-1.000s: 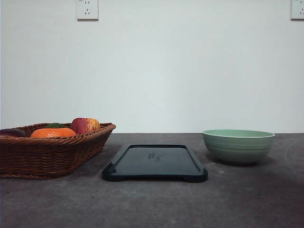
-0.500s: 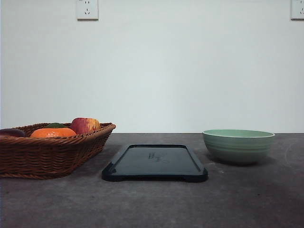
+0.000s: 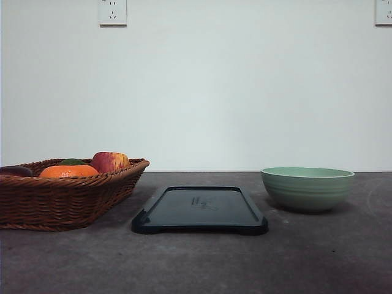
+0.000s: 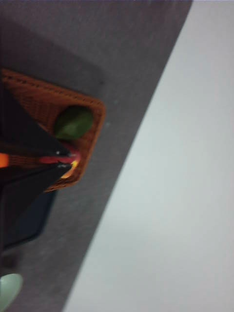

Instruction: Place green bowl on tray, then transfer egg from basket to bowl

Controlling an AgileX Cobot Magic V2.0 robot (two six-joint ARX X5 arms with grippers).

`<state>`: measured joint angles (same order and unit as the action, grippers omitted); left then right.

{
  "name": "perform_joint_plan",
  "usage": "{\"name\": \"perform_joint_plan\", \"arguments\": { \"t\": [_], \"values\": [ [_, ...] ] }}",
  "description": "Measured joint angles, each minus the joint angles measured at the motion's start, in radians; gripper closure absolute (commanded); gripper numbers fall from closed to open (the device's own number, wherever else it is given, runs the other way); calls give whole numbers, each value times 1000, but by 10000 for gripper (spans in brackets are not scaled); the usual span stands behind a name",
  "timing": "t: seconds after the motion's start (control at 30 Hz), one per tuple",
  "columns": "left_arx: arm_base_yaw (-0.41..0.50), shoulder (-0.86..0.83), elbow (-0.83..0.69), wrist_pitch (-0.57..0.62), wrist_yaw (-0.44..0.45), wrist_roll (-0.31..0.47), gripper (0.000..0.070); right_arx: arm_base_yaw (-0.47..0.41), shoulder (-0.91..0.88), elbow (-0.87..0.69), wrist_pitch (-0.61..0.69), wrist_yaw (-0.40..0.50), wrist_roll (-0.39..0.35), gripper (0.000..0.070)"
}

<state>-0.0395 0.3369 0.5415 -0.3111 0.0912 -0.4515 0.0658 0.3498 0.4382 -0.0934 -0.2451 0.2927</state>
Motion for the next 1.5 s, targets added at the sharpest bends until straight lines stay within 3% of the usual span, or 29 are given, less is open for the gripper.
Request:
{"name": "perform_joint_plan", "arguments": {
  "t": [0.4,0.63,0.77,0.83,0.93,1.0,1.23,1.5],
  "values": [
    [0,393,230,-220,202,159,692,0,348,199,-241,-95,-77,693],
    [-1,566,311,-372,225,213,692,0,505,310,-383,-95,-136,693],
    [-1,610,325,-389,256,222,690,0,566,361,-435,-95,-157,689],
    [-1,614,325,-384,287,223,659,0,586,376,-440,-95,-162,648],
    [-2,612,325,-350,299,223,394,0,591,378,-441,-95,-166,437],
    [-2,612,327,-349,299,223,283,0,590,378,-441,-95,-166,372],
    [-2,612,327,-351,300,224,272,0,596,386,-453,-95,-153,370],
    [-2,612,327,-351,300,223,273,0,744,564,-591,-68,-128,370]
  ]
}}
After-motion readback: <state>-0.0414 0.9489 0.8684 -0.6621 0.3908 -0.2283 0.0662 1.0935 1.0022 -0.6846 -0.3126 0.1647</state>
